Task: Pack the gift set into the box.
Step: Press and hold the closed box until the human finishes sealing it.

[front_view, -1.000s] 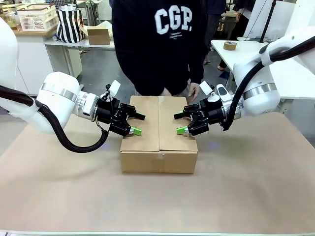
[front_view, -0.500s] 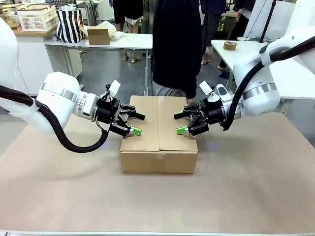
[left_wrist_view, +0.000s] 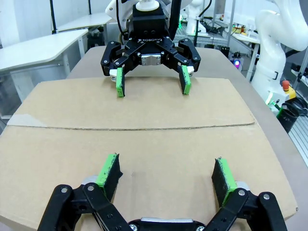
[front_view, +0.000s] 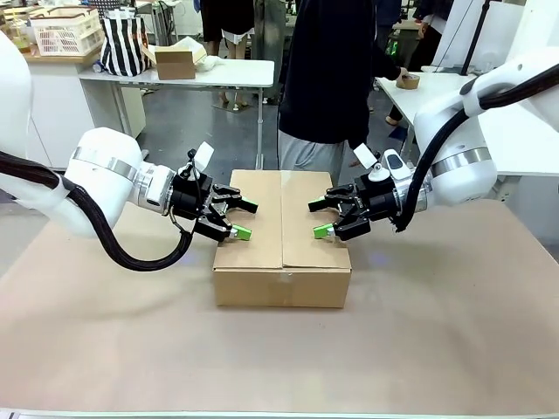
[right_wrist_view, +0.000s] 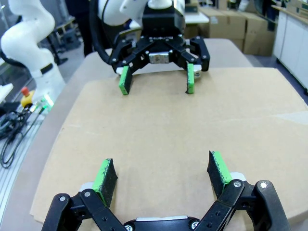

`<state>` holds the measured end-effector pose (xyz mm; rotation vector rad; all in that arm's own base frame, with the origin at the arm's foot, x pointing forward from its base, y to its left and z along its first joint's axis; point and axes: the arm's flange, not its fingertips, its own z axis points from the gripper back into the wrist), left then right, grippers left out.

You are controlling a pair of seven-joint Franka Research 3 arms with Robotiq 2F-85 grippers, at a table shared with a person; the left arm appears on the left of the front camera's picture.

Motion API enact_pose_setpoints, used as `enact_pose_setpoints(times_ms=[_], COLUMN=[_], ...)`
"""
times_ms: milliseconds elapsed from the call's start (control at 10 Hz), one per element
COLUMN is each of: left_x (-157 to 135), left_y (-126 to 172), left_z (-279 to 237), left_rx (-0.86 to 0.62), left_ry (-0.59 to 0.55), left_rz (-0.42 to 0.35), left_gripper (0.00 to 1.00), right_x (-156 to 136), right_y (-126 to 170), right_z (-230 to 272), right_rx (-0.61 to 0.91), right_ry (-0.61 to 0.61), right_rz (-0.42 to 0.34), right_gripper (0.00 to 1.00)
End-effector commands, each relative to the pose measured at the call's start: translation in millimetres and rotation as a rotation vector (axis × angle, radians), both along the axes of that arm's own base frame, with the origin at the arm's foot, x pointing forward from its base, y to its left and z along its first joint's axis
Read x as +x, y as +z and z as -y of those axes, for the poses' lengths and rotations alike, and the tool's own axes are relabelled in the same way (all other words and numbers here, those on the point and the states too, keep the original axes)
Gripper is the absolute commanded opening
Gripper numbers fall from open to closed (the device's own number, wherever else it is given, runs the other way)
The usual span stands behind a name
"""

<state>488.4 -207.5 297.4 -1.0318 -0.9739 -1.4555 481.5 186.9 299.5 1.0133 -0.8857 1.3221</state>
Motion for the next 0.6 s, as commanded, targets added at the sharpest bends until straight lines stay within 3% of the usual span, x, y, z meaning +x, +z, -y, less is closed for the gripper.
enact_pose_setpoints(times_ms=[0, 500], left_x=[-1.7, -1.7], left_y=[-3.6, -3.6], left_z=[-1.3, -1.3], left_rx=[-0.005, -0.005], left_ry=[0.008, 0.008], left_rz=[-0.001, -0.001], left_gripper=[1.0, 1.0], right_x=[-0.6, -0.6], right_y=[-2.3, -2.3], right_z=[-0.3, -0.3], right_rx=[-0.007, -0.007], right_ry=[-0.002, -0.002], right_rz=[-0.004, -0.004], right_gripper=[1.0, 1.0])
